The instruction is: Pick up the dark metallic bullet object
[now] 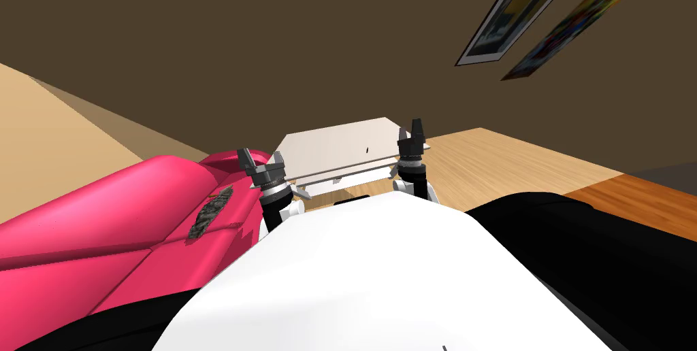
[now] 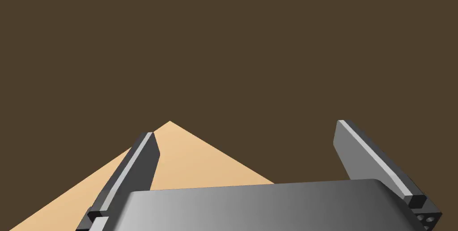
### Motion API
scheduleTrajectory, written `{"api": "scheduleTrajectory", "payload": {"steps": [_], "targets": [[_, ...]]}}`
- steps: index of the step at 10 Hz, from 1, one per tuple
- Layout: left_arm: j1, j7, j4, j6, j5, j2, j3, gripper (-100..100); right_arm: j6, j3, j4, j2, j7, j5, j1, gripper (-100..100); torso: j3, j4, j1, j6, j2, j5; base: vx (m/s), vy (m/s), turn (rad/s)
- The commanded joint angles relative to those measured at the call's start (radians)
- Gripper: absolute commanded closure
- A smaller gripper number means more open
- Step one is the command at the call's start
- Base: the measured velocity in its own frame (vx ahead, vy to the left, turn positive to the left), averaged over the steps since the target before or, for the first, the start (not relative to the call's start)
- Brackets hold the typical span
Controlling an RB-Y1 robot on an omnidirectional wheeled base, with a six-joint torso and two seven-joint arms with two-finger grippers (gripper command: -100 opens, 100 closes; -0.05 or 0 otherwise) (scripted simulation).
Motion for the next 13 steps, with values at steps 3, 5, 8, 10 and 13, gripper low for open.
{"api": "scheduleTrajectory", "payload": {"steps": [3, 5, 8, 10, 13], "targets": [[0.000, 0.000, 0.000, 0.000, 0.000, 0.000, 0.000, 0, 0.044, -0.034, 0.032, -0.091, -0.028, 0.015, -0.013, -100, 0.000, 0.000, 0.002, 0.000, 0.000, 0.000, 0.006, 0.046, 0.030], [0.000, 0.000, 0.000, 0.000, 0.000, 0.000, 0.000, 0, 0.091, -0.068, 0.067, -0.148, -0.058, 0.031, -0.027, -100, -0.001, 0.000, 0.005, 0.000, -0.001, 0.001, 0.020, 0.095, 0.069], [0.000, 0.000, 0.000, 0.000, 0.000, 0.000, 0.000, 0, 0.179, -0.127, 0.142, -0.230, -0.119, 0.068, -0.055, -100, -0.001, -0.001, 0.006, 0.000, -0.002, 0.001, 0.027, 0.101, 0.096], [0.000, 0.000, 0.000, 0.000, 0.000, 0.000, 0.000, 0, 0.227, -0.149, 0.173, -0.258, -0.143, 0.083, -0.065, -100, -0.001, 0.000, 0.005, 0.000, -0.001, 0.001, 0.018, 0.081, 0.054], [0.000, 0.000, 0.000, 0.000, 0.000, 0.000, 0.000, 0, 0.307, -0.192, 0.242, -0.312, -0.195, 0.120, -0.089, -100, -0.001, 0.000, 0.005, 0.000, -0.001, 0.001, 0.018, 0.088, 0.095]]}}
